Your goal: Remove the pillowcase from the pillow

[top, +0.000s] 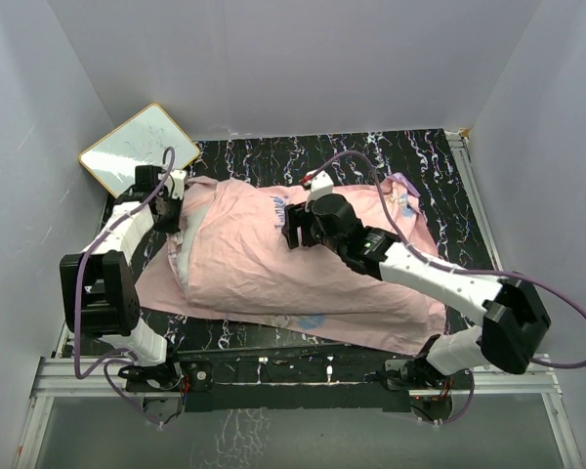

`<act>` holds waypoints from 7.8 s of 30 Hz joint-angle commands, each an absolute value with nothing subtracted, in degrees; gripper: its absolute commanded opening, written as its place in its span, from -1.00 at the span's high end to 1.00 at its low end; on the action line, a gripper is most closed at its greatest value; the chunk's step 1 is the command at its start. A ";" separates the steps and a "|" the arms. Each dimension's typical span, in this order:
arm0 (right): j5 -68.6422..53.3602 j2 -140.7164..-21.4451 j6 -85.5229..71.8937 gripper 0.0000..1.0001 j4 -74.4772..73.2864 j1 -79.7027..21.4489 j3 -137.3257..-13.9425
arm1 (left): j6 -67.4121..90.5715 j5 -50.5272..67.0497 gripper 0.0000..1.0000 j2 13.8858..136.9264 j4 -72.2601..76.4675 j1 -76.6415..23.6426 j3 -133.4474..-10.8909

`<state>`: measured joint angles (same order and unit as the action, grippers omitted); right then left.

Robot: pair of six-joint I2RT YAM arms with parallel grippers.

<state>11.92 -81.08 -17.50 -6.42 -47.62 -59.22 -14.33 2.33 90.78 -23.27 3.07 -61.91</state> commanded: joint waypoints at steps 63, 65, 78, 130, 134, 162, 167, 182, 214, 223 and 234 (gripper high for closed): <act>5.93 -64.51 -5.97 -0.96 20.00 -54.06 -62.87 | 28.01 52.35 1.00 88.52 -16.09 -16.64 -110.19; 2.41 -66.25 -3.69 -0.96 19.01 -54.32 -65.81 | 27.47 51.49 1.00 88.92 -16.52 -17.18 -110.74; -1.92 -76.62 6.50 -0.96 15.85 -57.66 -76.57 | 20.92 49.73 1.00 90.38 -24.53 -17.49 -117.47; 23.10 -86.84 13.13 0.84 22.86 -63.59 -76.35 | -5.15 20.40 1.00 82.16 -30.79 -17.50 -129.72; 22.62 -86.32 5.18 0.84 16.54 -58.65 -75.45 | -10.75 10.01 1.00 76.52 -25.04 -17.49 -122.71; -1.26 -64.95 -8.87 0.84 9.20 -46.72 -59.39 | -30.51 -11.69 1.00 64.40 -10.00 -17.49 -98.60; -5.48 -60.43 -8.68 0.84 4.48 -48.57 -54.65 | -27.10 -12.69 1.00 67.83 -5.20 -17.56 -97.75; 0.01 -63.89 -5.79 -0.74 -4.34 -48.55 -74.47 | -4.53 16.51 1.00 74.56 -25.43 -17.50 -99.47; -0.15 -74.09 -17.58 -0.97 -11.49 -50.90 -76.71 | -8.37 18.57 1.00 72.82 -25.77 -17.55 -97.34; 7.44 -70.57 -17.13 -0.97 -11.65 -56.40 -77.81 | -8.87 17.79 1.00 71.98 -26.26 -17.56 -95.13; 13.04 -69.16 -18.11 -0.97 -16.35 -58.49 -76.53 | -7.87 17.92 1.00 73.33 -25.20 -17.49 -95.57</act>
<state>10.98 -69.01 -17.08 -16.40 -58.19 -76.40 -8.05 19.53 74.28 -29.10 -18.15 -93.71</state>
